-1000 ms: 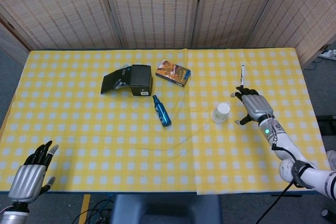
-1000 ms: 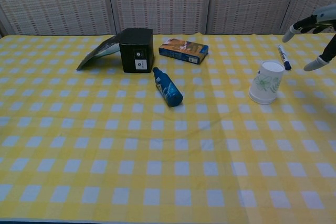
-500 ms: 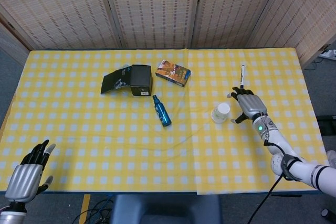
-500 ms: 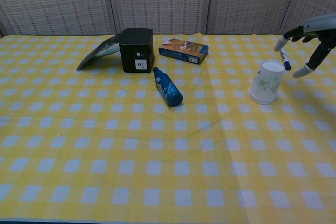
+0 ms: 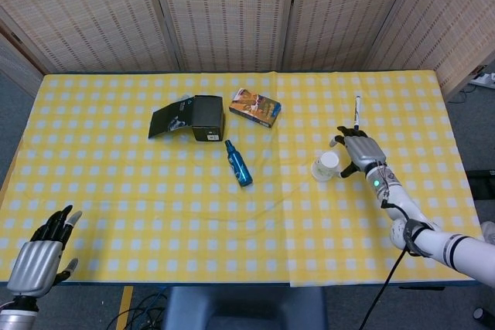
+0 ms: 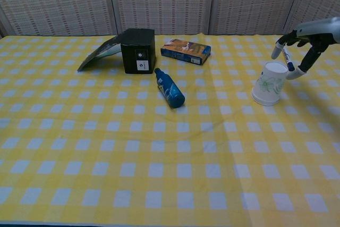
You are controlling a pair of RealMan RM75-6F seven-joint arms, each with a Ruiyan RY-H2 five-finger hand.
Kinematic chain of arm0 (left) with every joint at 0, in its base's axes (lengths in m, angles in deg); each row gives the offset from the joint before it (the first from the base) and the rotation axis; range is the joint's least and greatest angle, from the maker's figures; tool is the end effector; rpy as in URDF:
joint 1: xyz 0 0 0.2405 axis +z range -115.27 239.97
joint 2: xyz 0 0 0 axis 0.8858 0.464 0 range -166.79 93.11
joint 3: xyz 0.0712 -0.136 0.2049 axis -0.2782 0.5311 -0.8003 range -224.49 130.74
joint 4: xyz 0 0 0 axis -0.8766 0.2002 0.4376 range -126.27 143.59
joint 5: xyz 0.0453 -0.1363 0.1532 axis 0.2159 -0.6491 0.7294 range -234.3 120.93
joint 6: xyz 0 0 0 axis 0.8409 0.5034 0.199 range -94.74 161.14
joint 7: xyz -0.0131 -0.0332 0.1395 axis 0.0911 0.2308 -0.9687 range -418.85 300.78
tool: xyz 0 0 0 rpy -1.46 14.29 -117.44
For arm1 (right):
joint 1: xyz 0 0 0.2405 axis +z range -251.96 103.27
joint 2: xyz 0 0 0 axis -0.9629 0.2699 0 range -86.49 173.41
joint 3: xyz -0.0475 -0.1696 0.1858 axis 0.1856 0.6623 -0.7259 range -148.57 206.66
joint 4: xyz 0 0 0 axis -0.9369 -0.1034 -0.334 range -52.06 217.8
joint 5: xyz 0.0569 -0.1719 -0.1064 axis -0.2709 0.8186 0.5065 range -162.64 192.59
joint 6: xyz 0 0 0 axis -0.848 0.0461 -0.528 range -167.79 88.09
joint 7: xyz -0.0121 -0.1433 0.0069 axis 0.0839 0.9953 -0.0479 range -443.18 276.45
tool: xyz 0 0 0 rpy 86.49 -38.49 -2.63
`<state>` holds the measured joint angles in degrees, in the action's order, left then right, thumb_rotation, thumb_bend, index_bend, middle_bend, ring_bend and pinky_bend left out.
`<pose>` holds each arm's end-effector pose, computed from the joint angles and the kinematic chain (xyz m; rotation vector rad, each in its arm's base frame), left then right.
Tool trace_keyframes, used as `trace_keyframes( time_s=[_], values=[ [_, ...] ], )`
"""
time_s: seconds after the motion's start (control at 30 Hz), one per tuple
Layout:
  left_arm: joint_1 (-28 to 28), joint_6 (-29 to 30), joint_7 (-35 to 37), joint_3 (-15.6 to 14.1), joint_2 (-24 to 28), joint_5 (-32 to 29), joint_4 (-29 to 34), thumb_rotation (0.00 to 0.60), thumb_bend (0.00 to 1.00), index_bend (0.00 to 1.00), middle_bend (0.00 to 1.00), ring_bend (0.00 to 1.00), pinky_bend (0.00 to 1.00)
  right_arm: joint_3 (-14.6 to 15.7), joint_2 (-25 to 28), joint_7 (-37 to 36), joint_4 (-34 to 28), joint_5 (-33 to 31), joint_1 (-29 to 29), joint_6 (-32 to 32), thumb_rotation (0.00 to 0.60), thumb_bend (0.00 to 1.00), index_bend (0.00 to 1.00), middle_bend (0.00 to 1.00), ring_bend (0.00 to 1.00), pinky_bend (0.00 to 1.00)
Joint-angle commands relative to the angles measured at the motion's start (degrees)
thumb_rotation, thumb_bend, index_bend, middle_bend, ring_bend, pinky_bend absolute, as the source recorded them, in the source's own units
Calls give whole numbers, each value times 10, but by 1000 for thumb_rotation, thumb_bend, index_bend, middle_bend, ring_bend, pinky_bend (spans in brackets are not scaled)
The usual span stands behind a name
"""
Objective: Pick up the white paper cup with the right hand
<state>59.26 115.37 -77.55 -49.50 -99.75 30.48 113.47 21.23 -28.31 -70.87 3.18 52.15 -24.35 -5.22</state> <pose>-0.2790 0.1473 0.1286 -1.5381 -0.9150 -0.7168 -0.2221 -0.4068 0.0723 1.6534 -1.2907 0.5930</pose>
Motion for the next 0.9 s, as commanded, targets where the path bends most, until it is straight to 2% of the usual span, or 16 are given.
trace_keyframes(
  time_s=[0.03, 0.6, 0.9],
  values=[
    [0, -1, 1, 0, 0, -1, 0, 600, 317, 0, 0, 0, 229, 2, -6, -5, 8, 2, 4, -5, 600, 185, 263, 0, 0, 0],
    [-3, -4, 14, -3, 3, 7, -5, 600, 317, 0, 0, 0, 229, 1, -27, -20, 27, 7, 11, 10, 600, 186, 345, 2, 0, 0],
    [-3, -3, 14, -4, 2, 12, -6, 600, 318, 0, 0, 0, 229, 4, -25, -13, 18, 3, 12, 25, 600, 207, 427, 29, 0, 0]
  ],
)
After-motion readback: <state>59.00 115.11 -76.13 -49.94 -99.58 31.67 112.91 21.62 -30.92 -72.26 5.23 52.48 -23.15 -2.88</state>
